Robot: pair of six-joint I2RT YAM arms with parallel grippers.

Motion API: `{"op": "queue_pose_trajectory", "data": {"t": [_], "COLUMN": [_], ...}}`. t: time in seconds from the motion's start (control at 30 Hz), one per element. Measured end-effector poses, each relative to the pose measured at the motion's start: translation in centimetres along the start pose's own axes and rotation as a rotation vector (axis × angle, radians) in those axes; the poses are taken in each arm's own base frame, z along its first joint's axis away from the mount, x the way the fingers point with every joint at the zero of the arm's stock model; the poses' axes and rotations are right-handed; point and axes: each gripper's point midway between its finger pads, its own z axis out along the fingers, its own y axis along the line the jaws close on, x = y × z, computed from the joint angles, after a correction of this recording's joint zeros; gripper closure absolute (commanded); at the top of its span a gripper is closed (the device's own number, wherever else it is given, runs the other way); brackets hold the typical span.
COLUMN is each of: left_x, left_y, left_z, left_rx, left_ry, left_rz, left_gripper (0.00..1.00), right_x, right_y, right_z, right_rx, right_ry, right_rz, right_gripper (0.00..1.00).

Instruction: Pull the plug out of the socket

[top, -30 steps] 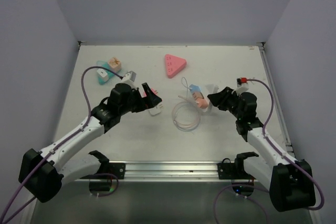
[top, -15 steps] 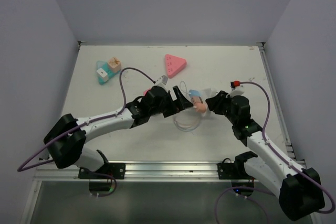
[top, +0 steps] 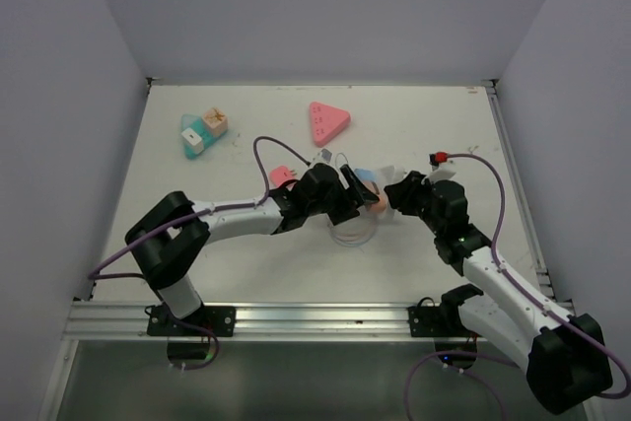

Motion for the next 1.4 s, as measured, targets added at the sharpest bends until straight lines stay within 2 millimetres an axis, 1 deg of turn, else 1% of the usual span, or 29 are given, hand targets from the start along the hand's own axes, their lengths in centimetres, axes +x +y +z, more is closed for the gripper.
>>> {"op": "queue_pose_trajectory", "data": {"t": [0.1,0.13,0.2,0.4,0.43,0.47,0.5,0.6,0.63,0.67,0.77,0.93,1.03,1.2,1.33,1.37,1.4], "left_x": [-0.2,-0.3,-0.2,0.7,0.8,0.9,1.0,1.0,1.0,1.1,1.1,1.5,1.3,0.8,0.5,0.4,0.4], "left_y": [-0.7,-1.0,-1.4,-1.2,-1.2,-1.2,-1.4,-1.5,-1.6,-1.7,-1.6,-1.0,-1.0,-1.8,-1.7,-1.7,-1.5], "left_z": [0.4,0.6,1.1,1.7,1.8,1.9,1.9,1.9,1.9,1.9,1.9,1.2,0.3,-1.3,-3.0,-3.5,-4.3], "left_rx": [0.015,0.02,0.027,0.018,0.017,0.018,0.023,0.026,0.031,0.039,0.062,0.077,0.089,0.114,0.121,0.121,0.12], "left_ry": [-0.006,-0.009,-0.009,0.007,0.009,0.011,0.012,0.011,0.011,0.011,0.005,0.004,-0.006,-0.026,-0.039,-0.039,-0.037], "left_rz": [-0.029,-0.038,-0.055,-0.1,-0.109,-0.118,-0.124,-0.15,-0.16,-0.165,-0.192,-0.239,-0.262,-0.272,-0.283,-0.287,-0.291], "left_gripper": [0.29,0.33,0.37,0.52,0.58,0.62,0.71,0.87,0.97,1.0,1.0,1.0,1.0,1.0,1.0,1.0,1.0], "right_x": [-0.1,-0.2,-0.3,-0.6,-0.5,-0.4,-0.1,0.0,-0.1,-0.3,-0.3,0.2,0.2,-0.7,-0.9,-1.1,-1.5], "right_y": [0.0,0.0,0.0,-0.3,-0.3,-0.4,-0.6,-0.8,-0.8,-0.8,-1.0,-0.9,-0.4,0.9,2.0,1.4,-0.1], "right_z": [0.0,0.0,0.1,0.2,0.2,0.1,0.1,0.1,0.0,0.0,-0.2,-0.4,-0.5,-0.7,-0.8,-0.8,-0.6], "right_rx": [0.001,0.004,0.005,0.012,0.014,0.016,0.018,0.023,0.023,0.024,0.035,0.037,0.021,-0.025,-0.071,-0.043,0.024], "right_ry": [-0.007,-0.011,-0.017,-0.04,-0.04,-0.038,-0.035,-0.04,-0.048,-0.055,-0.069,-0.068,-0.072,-0.107,-0.111,-0.126,-0.145], "right_rz": [-0.007,-0.009,-0.014,-0.032,-0.036,-0.04,-0.043,-0.043,-0.043,-0.044,-0.044,-0.027,-0.011,0.005,0.011,0.0,-0.01], "right_gripper": [1.0,1.0,1.0,1.0,1.0,1.0,1.0,1.0,1.0,1.0,1.0,1.0,1.0,1.0,1.0,1.0,1.0]}}
